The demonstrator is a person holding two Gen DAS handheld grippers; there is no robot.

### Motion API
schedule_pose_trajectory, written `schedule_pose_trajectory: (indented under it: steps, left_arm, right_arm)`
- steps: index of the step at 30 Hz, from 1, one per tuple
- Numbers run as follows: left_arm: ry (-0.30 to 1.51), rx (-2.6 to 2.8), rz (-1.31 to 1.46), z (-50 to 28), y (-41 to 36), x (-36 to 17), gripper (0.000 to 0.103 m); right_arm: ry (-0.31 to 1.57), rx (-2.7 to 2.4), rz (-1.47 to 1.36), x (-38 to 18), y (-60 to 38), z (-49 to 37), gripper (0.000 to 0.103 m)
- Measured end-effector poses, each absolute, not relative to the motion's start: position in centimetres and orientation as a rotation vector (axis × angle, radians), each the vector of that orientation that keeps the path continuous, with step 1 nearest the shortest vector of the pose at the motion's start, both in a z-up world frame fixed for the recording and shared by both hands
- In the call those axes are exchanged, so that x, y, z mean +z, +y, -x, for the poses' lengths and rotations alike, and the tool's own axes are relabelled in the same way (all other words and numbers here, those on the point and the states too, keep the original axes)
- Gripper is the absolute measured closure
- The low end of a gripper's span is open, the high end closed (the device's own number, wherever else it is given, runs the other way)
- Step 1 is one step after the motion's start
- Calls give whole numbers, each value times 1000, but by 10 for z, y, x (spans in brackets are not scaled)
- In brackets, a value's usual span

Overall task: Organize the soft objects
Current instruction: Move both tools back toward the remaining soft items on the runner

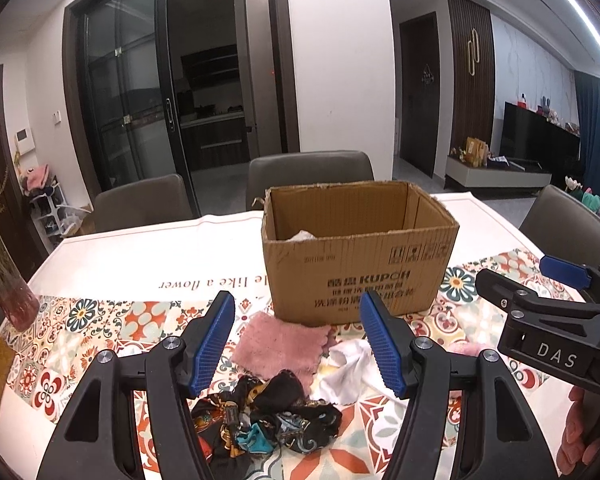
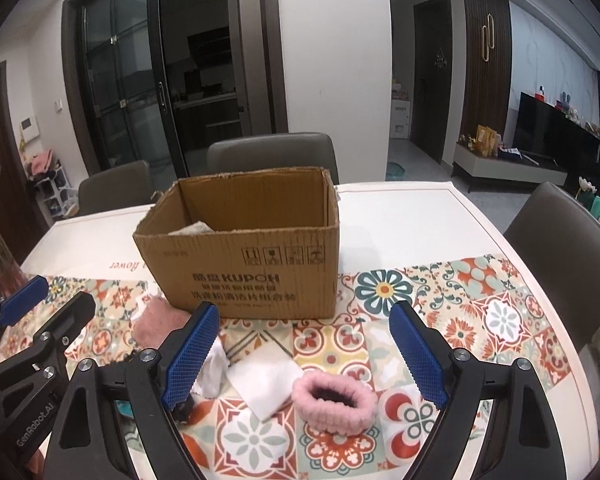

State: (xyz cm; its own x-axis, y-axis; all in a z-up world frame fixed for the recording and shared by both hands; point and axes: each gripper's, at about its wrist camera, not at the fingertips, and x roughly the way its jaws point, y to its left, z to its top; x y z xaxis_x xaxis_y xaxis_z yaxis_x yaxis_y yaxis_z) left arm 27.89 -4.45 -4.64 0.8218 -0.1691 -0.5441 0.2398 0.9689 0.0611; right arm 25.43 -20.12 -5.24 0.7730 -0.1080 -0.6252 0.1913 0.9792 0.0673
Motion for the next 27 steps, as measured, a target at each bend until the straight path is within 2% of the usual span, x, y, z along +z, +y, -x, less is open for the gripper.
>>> schedule_pose_trajectory:
  steps: [27]
  left_arm:
    - [697,-283,-200,-292,-58,-123,39]
  right_arm:
    - [790,-257,-142,-135,-203,-244,15]
